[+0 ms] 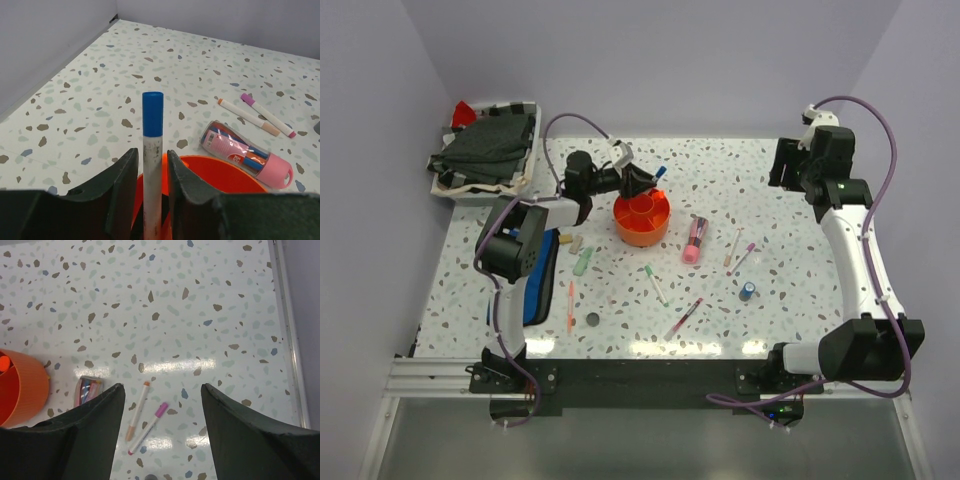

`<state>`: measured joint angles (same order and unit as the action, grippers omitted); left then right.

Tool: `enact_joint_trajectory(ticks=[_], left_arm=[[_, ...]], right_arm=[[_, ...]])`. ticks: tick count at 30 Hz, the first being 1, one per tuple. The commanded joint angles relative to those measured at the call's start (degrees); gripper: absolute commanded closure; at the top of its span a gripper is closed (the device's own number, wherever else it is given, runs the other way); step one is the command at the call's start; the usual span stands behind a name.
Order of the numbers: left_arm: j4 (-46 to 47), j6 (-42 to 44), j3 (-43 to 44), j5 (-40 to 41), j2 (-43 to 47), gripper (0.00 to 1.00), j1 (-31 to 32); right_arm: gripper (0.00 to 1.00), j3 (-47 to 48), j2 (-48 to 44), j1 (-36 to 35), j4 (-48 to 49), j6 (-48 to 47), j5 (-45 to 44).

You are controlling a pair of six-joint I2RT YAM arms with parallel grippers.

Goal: Sort the stationery into containers
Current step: Place the pen in the storage box, then pick up the pen from the center of the board.

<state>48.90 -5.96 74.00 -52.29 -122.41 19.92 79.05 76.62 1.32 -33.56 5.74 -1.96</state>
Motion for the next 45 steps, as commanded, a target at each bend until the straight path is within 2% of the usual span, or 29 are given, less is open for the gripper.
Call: enact_joint_trajectory(ticks=[1,4,9,11,12,13,15,16,18,19,20,24,27,29,33,34,36,37,38,39,40,42,44,45], left_arm=[[3.30,2.96,-1.14,0.35,3.31,0.61,-0.32],[2.95,3.67,-0.52,1.32,5.15,0.49,-0.59],[-0.65,5.34,2.99,1.76,9.11,0.46,-1.02],[-2.14,5.34,4.13,1.49,11.48,0.46,-1.29],[-2.58,5.34,4.83,1.32,12.45,0.45,-1.64],[-2.93,5.25,5.10,1.23,14.63,0.45,-1.82],[-4.77,4.82,4.84,1.40,17.54,0.44,-2.78],[-5.74,4.64,4.49,1.67,21.04,0.44,-3.13],[-8.55,4.37,2.05,2.37,25.27,0.43,-4.45],[-9.52,4.72,0.98,2.37,29.82,0.43,-4.98],[-12.58,5.68,-0.07,2.46,32.04,0.42,-5.33],[-24.45,11.75,-4.20,3.51,41.97,0.37,-6.82],[-32.80,15.27,-6.57,4.30,50.22,0.37,-7.00],[-35.63,16.32,-8.25,5.27,53.22,0.36,-7.09],[-38.00,17.29,-12.29,7.20,59.82,0.35,-7.18],[-39.05,17.29,-12.73,7.81,60.44,0.34,-7.18],[-40.28,16.68,-13.35,9.92,61.50,0.32,-7.18],[-41.60,16.33,-13.35,10.45,61.68,0.31,-7.18],[-42.48,15.98,-13.18,11.24,61.76,0.30,-7.18],[-43.53,15.80,-13.00,11.51,61.85,0.30,-7.18],[-44.94,15.97,-12.91,11.60,62.03,0.30,-7.18],[-46.09,16.68,-12.83,11.86,61.94,0.30,-7.18],[-47.23,17.90,-12.91,11.95,61.94,0.30,-7.18],[-47.41,18.43,-12.91,11.95,61.77,0.30,-7.18]], right_arm=[[0.33,1.11,-1.47,-0.62,2.27,-0.73,1.08],[0.33,1.29,-2.44,-0.71,2.10,-0.73,1.34],[0.32,2.16,-3.41,-0.88,0.70,-2.39,3.78],[0.30,2.43,-3.67,-0.88,-1.49,-8.95,8.00],[0.29,2.78,-3.84,-0.88,-3.16,-12.82,14.63],[0.28,2.87,-3.76,-0.88,-5.18,-22.69,17.57],[0.26,2.61,-3.76,-2.99,-14.13,-34.41,22.76],[0.26,2.43,-3.58,-4.30,-17.90,-45.96,24.61],[0.24,0.16,-3.67,-6.15,-26.09,-54.56,23.41],[0.24,-0.81,-3.58,-7.98,-28.73,-62.00,21.66],[0.24,-2.13,-3.58,-8.96,-31.36,-64.60,20.34],[0.28,-10.55,-4.99,-11.51,-29.11,-73.13,17.25],[0.29,-12.42,-2.72,-13.36,-27.78,-78.41,14.00],[0.35,-11.99,-0.52,-13.63,-27.96,-80.53,11.64],[0.42,-9.10,5.81,-13.36,-24.98,-74.76,9.26],[0.47,-7.78,9.30,-13.36,-24.10,-66.03,8.99],[0.51,-0.76,14.67,-12.75,-25.31,-54.40,10.55],[0.52,1.88,19.75,-12.31,-26.46,-41.72,11.70],[0.53,5.90,21.62,-11.87,-28.56,-35.59,13.28],[0.51,6.73,22.95,-11.43,-28.58,-29.53,14.25],[0.45,6.21,23.13,-11.34,-27.36,-19.20,14.26],[0.33,1.74,19.55,-11.87,-21.47,-13.67,13.91],[0.34,0.33,19.18,-11.70,-22.33,-6.20,11.72],[0.38,-0.46,18.92,-11.00,-22.51,-2.52,11.45]])
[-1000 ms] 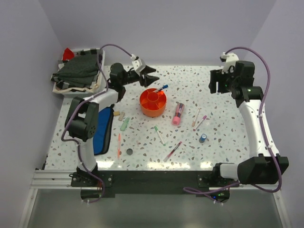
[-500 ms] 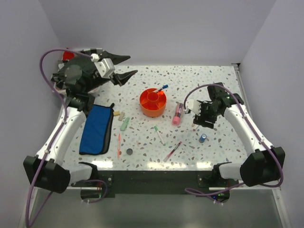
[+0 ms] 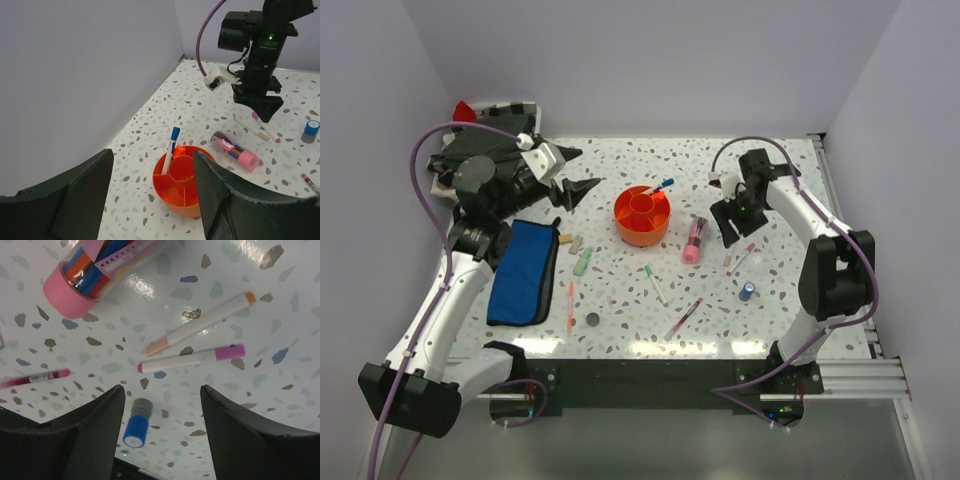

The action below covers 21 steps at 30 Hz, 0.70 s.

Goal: Sort the stationery into containers
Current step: Pick up the pen from the center of the board.

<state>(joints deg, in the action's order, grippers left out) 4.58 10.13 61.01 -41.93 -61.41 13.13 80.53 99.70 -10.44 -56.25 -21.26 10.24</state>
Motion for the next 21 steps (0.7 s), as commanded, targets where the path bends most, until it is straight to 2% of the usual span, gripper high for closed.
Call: enact_joint_trajectory(ticks=[1,4,5,10,14,21], left_arm=[[-3.43,2.78,0.16,1.76,0.59,0.30,-0.38],[-3.70,4.37,0.51,1.77,-0.20,0.30,-0.38],[-3.70,4.55,0.68,2.03,-0.55,0.30,-0.38],[-4.49,4.72,1.12,1.77,-2.22,0.30,-0.38],[-6.77,5.51,1.91,1.77,-3.37,0.30,-0.38],[-7.39,6.30,3.41,2.03,-6.52,0.30,-0.38]], right_arm=[[0.41,-2.83,-4.51,1.38,0.09,29.55,-1.01],[0.47,-4.42,-3.99,3.49,-1.06,37.85,-0.49],[0.48,-4.24,-3.47,3.49,-0.71,38.65,-0.05],[0.62,-1.87,0.93,3.67,-0.79,45.60,-4.96],[0.62,-0.81,3.48,4.02,-2.19,48.58,-10.06],[0.58,-0.73,6.56,6.13,-2.99,51.57,-11.21]])
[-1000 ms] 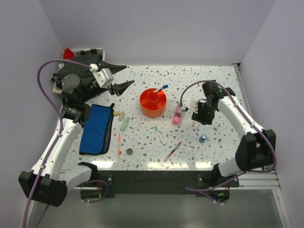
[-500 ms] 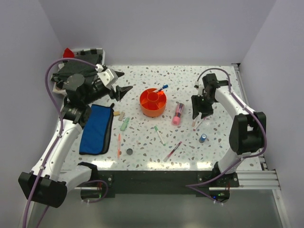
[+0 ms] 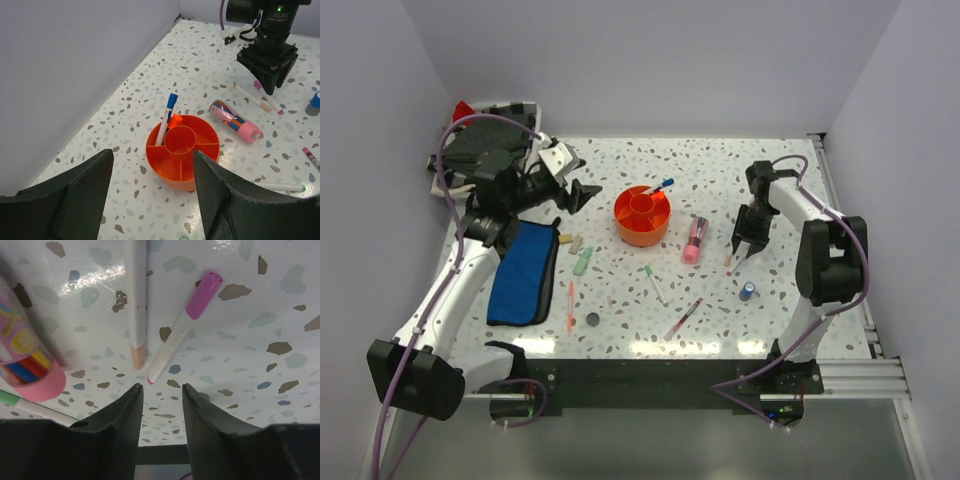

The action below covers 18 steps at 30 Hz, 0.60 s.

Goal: Sort the stationery into containers
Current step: Pick up the pen from the center of the board.

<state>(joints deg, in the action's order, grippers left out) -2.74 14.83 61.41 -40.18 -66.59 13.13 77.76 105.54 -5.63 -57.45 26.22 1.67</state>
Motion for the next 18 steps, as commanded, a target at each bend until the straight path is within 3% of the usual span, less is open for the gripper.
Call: enact_joint_trajectory(ticks=[1,18], left_arm=[[0.02,1.78,3.10,0.28,-1.70,0.30,-0.38],[0.46,1.52,5.74,-0.86,-7.68,0.30,-0.38]], right_arm=[[0.58,2.31,0.98,1.58,-1.70,4.28,-2.81],[0.59,6.09,9.42,4.05,1.20,5.86,-1.76]])
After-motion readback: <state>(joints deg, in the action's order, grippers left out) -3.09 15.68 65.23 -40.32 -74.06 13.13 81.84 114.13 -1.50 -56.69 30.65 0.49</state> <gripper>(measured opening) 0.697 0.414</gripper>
